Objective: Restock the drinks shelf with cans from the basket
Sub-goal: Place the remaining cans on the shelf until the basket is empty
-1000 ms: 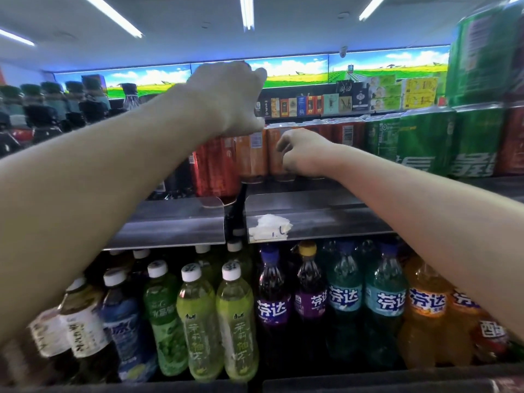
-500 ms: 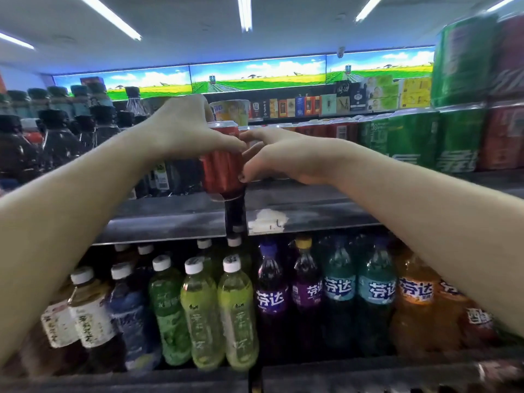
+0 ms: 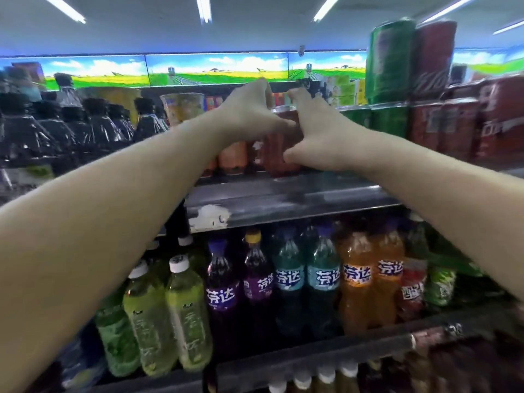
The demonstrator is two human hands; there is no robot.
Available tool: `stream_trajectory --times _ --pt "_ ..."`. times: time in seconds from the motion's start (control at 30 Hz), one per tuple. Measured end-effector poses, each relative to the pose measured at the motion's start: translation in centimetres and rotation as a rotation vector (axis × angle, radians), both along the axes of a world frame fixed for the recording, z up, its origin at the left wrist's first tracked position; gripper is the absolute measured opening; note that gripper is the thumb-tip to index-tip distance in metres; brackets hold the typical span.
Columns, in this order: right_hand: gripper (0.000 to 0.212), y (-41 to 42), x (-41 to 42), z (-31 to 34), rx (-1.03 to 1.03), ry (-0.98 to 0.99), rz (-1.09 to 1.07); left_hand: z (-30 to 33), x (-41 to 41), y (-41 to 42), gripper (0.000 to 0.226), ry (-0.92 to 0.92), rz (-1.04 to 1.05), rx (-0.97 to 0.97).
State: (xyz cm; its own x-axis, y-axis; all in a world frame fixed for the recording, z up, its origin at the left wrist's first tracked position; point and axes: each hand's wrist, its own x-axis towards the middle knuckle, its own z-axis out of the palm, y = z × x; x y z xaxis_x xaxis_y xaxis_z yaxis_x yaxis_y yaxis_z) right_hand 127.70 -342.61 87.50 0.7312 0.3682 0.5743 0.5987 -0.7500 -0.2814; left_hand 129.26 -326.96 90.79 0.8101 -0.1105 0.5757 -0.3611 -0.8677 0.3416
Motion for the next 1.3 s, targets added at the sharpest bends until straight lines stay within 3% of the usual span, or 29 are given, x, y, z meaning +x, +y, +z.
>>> stream_trajectory --times 0.13,0.27,0.33,0.37,0.43,0.5,0.6,0.77,1.1,1.3 --pt "0.058 -0.8 0.1 -1.0 0.052 -0.092 -0.072 -1.3 1.1 -0.9 0.073 -0.003 -0.015 -0.051" --pt "0.038 -1.2 0.1 -1.2 0.104 -0.05 -0.082 -1.7 0.6 -0.3 0.057 0.154 -0.019 -0.073" --pt "0.026 -1.2 0.0 -1.5 0.117 0.025 -0.025 -1.9 0.1 0.7 0.09 0.265 -0.033 -0.035" --pt "0.021 -1.1 0.0 -1.7 0.104 0.057 0.01 -2.1 0.2 1.2 0.094 0.29 -0.03 -0.018" --pt "0.014 -0.8 0.3 -2.0 0.08 0.086 0.054 -2.5 0.6 1.9 0.07 0.312 -0.047 -0.046" --pt "0.014 -0.7 0.8 -2.1 0.073 0.106 0.049 -2.8 0.8 2.0 0.056 0.292 -0.046 -0.063" --pt "0.02 -0.8 1.6 -2.0 0.06 0.156 0.013 -3.1 1.4 1.2 0.056 0.247 -0.049 -0.076" --pt "0.029 -0.4 2.8 -1.9 0.006 0.181 -0.093 -3.3 3.5 -0.7 0.022 0.181 -0.029 -0.02" --pt "0.017 0.3 4.0 -1.5 -0.083 0.257 -0.106 -3.9 5.2 -1.7 0.033 0.131 0.068 0.134" --pt "0.028 -0.3 3.1 -1.8 -0.07 0.195 -0.116 -3.6 1.6 -0.9 0.028 0.085 0.061 0.142"
